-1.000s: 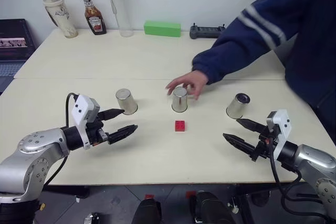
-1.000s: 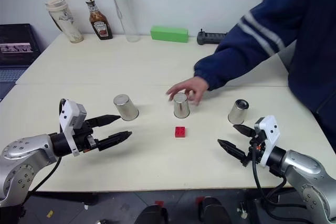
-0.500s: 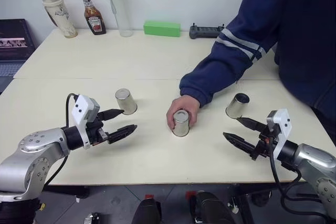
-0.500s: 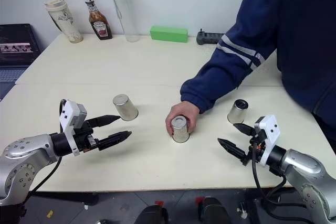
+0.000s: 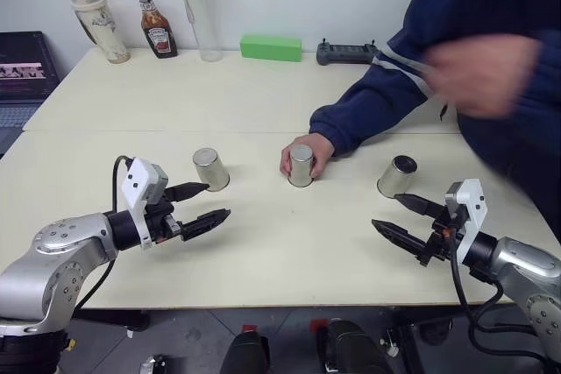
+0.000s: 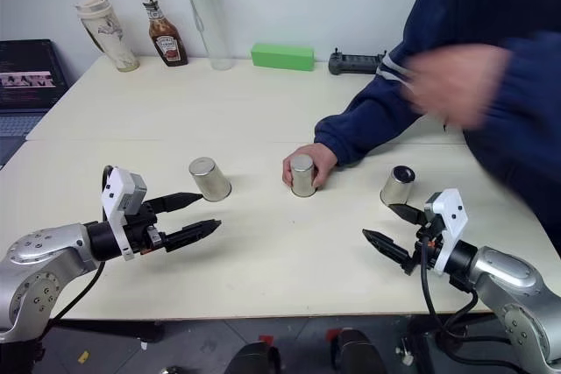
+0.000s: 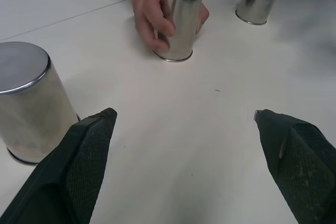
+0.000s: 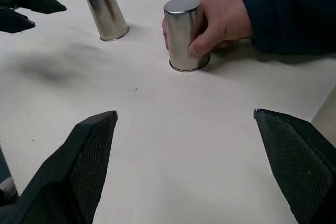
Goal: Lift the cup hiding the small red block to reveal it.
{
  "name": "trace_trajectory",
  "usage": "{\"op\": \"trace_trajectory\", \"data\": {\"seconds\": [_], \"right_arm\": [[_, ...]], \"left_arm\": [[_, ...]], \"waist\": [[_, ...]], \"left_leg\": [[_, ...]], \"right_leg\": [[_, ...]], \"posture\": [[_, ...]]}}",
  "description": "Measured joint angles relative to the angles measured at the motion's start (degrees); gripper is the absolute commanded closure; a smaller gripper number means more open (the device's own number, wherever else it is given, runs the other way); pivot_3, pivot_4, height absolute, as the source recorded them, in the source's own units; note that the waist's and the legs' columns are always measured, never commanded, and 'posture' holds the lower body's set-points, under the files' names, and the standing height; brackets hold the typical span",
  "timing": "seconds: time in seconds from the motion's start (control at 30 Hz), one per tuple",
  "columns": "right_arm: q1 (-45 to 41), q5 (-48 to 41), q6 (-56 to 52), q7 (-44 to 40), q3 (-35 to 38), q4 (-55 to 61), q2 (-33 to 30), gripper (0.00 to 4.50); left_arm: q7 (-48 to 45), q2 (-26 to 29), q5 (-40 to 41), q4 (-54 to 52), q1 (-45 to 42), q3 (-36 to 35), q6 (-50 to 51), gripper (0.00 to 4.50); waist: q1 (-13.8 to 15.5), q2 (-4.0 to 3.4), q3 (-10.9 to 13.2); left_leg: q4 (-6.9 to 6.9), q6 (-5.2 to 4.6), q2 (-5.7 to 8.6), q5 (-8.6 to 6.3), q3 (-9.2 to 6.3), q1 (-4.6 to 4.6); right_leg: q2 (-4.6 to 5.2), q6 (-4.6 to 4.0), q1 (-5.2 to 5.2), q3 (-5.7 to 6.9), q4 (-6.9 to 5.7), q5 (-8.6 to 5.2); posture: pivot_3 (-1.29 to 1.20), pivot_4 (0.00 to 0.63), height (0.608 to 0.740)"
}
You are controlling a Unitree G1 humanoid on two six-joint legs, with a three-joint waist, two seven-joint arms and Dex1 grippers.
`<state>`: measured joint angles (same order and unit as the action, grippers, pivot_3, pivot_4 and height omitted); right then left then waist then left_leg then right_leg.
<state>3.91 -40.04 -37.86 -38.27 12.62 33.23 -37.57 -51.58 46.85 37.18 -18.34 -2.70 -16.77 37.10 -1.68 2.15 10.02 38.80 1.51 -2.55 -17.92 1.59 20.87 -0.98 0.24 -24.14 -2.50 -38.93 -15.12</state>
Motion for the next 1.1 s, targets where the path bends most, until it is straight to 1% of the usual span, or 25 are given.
{"op": "trace_trajectory", "data": {"seconds": [0.8,1.1], "right_arm": [[-0.5,0.6,0.2,-0.2,-0.5,-1.6,0.1,0.07],[-0.5,0.6,1.4,-2.1,-1.6,-1.5,-0.1,0.07]], "left_arm": [[0.2,0.4,-0.1,0.2,-0.2,0.0,0.0,0.0],[1.5,0.4,-3.0,1.4,0.8,-1.7,-2.8,0.0]], "waist": [[0.0,0.0,0.0],[0.0,0.0,0.0]], "left_leg": [[0.01,0.0,0.0,0.0,0.0,-0.01],[0.01,0.0,-0.01,0.0,0.0,-0.01]], "right_leg": [[0.0,0.0,0.0,0.0,-0.01,0.0],[0.0,0.0,0.0,0.0,-0.01,0.0]], "posture": [[0.0,0.15,0.74],[0.0,0.15,0.74]]}}
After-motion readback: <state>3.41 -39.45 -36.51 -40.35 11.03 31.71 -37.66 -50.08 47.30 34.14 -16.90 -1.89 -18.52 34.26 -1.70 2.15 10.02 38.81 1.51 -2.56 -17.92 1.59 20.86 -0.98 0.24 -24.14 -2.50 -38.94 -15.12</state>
